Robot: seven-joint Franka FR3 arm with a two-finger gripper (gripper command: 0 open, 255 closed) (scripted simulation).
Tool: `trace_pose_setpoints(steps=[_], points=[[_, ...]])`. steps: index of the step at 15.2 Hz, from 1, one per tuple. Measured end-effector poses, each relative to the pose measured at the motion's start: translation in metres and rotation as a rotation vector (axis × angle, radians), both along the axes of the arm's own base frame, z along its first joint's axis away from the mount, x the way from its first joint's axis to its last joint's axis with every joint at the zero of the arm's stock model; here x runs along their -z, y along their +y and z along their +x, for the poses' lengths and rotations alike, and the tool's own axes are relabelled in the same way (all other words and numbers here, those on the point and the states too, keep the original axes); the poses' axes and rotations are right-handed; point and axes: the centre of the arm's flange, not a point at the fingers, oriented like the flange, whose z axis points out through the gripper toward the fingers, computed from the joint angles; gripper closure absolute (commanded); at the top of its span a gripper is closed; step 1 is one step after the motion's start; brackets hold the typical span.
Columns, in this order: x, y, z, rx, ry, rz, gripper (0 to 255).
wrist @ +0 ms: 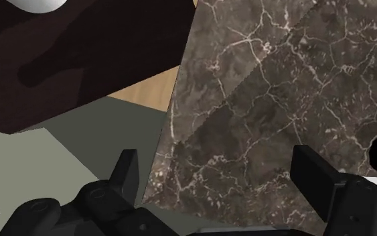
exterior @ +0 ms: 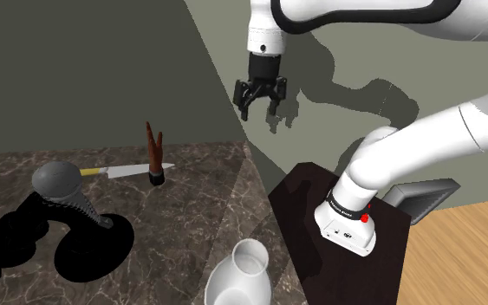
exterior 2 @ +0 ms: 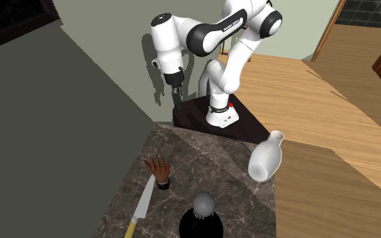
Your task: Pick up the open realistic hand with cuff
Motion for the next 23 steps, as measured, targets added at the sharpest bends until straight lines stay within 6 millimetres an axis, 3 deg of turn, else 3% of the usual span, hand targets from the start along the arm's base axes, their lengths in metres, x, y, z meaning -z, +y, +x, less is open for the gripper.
trace_pose_setpoints(steps=[4,11,17,20,23], points=[[0.011,0.042,0.021,0.122,-0.004,0.024,0],[0.029,0.107,0.075,0.334,-0.011,0.067,0],[0.039,0.147,0.125,0.517,-0.017,0.102,0],[0.044,0.163,0.160,0.608,-0.021,0.122,0],[0.054,0.171,0.173,0.651,-0.021,0.130,0]])
